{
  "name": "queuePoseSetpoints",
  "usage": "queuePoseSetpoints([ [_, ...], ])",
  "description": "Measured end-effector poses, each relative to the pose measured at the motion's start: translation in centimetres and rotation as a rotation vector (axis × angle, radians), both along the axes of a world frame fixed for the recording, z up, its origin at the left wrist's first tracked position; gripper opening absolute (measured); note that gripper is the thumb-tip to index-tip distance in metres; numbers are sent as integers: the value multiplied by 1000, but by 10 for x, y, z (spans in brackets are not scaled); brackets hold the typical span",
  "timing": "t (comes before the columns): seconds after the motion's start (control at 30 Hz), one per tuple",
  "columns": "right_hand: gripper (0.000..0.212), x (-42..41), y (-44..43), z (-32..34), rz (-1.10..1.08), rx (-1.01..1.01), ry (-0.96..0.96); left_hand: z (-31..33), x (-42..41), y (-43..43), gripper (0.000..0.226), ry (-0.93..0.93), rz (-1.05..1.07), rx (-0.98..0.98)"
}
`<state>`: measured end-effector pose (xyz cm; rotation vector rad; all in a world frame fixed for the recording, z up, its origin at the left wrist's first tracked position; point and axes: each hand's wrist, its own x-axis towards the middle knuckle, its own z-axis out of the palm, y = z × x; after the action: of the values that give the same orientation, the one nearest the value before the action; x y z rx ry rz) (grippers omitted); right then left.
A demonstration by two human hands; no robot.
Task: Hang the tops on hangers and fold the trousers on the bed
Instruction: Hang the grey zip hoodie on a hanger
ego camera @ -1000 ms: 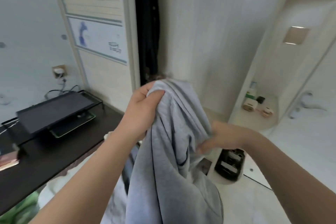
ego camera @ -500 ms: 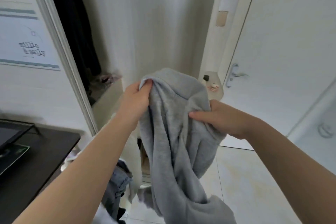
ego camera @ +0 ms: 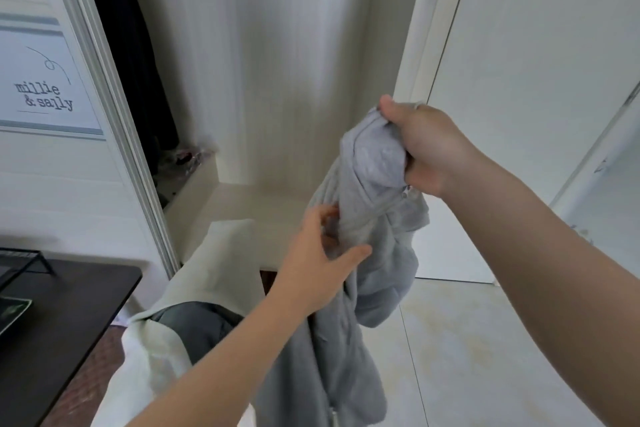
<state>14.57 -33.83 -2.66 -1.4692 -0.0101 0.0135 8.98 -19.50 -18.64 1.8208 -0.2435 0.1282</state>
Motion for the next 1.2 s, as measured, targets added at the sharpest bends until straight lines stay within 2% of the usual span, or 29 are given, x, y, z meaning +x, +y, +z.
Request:
queuePoseSetpoints([
  [0.1, 19, -3, 10, 10, -26, 104, -1, -22, 13, 12, 50, 66, 81, 92],
  [0.23, 20, 4, 17, 9, -45, 143, -3, -36, 19, 33, 17, -5, 216, 266],
  [0.3, 24, 12, 15, 1, -70, 119, -2, -35, 17, 40, 22, -60, 252, 297],
  [0.4, 43, 21, 8, -16, -106, 80, 64, -29, 12, 44, 34, -118, 256, 359],
  [0.5, 77, 17, 0, -38, 48, 72, 178, -24, 11, 44, 40, -215, 306, 423],
  [0.53, 89, 16, -3, -49, 88, 32, 218, -22, 12, 44, 44, -265, 332, 441],
  [0.63, 89, 4, -16, -85, 70, -317, 223, -12, 15, 45, 50, -381, 379, 500],
  [0.7, 87, -9, -25, -108, -52, -580, 155, -2, 16, 45, 41, -351, 356, 515],
  [0.77, 61, -32, -29, -128, -216, -691, -31, 5, 25, 46, 36, -237, 312, 450],
  [0.83, 54, -65, -24, -141, -312, -819, -250, 10, 34, 47, 35, -93, 278, 328],
  [0.9, 44, -93, -17, -151, -379, -791, -467, 13, 35, 43, 37, 62, 214, 130],
  [0.93, 33, -106, -13, -155, -377, -711, -500, 15, 33, 38, 38, 141, 182, 20],
  [1.0, 20, -122, -3, -171, -254, -588, -348, 20, 25, 25, 34, 276, 126, -180],
  [1.03, 22, -128, 5, -181, -131, -595, -223, 23, 21, 17, 32, 315, 107, -247],
  [1.07, 35, -130, 11, -192, -33, -646, -98, 26, 18, 10, 32, 344, 86, -299],
  [1.13, 68, -125, 16, -221, 2, -757, 47, 30, 15, -1, 31, 384, 37, -371],
  [1.17, 72, -119, 15, -232, -48, -778, 62, 33, 14, -6, 31, 394, 16, -399],
  [1.2, 66, -111, 12, -239, -111, -767, 72, 36, 14, -9, 30, 397, -4, -422],
])
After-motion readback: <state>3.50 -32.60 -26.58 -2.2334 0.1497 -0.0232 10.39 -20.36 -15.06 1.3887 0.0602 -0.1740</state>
